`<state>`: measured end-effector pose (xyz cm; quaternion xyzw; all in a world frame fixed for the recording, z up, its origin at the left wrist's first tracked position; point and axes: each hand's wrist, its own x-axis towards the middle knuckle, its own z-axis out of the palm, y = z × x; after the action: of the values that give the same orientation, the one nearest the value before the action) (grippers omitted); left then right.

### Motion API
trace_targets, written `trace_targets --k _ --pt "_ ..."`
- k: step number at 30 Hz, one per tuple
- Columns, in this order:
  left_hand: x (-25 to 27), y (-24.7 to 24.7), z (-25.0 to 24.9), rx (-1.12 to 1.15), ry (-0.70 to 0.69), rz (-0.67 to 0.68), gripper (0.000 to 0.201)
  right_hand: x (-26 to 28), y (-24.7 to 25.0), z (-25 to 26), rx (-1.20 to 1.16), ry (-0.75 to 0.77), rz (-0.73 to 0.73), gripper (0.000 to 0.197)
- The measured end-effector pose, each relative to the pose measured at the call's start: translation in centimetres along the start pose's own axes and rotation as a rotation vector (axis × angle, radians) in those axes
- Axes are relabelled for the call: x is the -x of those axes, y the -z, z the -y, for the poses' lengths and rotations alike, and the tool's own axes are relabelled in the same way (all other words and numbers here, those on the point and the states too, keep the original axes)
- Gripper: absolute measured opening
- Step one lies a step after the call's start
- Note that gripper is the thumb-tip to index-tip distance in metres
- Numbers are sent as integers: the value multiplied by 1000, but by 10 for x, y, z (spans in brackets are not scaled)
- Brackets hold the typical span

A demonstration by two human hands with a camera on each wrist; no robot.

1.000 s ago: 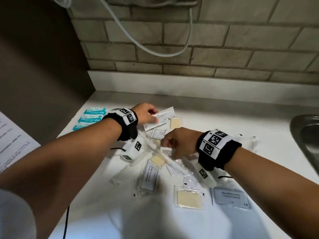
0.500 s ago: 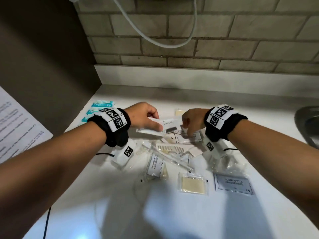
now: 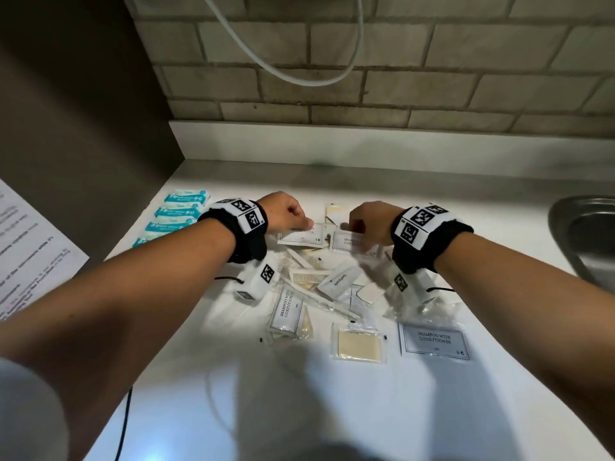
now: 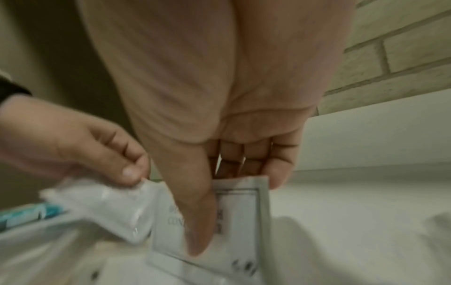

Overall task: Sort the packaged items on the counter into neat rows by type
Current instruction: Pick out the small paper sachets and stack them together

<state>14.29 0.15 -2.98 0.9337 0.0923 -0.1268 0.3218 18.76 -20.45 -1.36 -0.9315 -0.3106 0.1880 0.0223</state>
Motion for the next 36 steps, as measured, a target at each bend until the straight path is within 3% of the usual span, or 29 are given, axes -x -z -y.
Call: trace_targets --k 5,9,13,16,21,25,32,36 --pt "-3 -4 -4 16 75 124 14 -3 8 -2 -140 63 -103 19" --pt "-6 -12 -9 -130 58 94 30 -4 7 7 -200 133 -59 16" --pt "-5 -11 -16 -302 34 133 12 -7 0 18 -270 161 -35 17" --pt "-5 -8 -11 -314 32 110 34 -8 -4 25 -299 159 -37 19" --pt "-2 -7 -3 -20 -25 1 17 -5 -11 25 -324 166 -22 20" --pt "11 5 -1 209 -46 -28 27 0 -8 18 -465 166 -18 20" --pt "40 15 -3 445 -91 31 30 5 10 13 -614 141 -183 44" --pt "62 12 -7 536 -93 3 27 9 9 20 -541 124 -278 60"
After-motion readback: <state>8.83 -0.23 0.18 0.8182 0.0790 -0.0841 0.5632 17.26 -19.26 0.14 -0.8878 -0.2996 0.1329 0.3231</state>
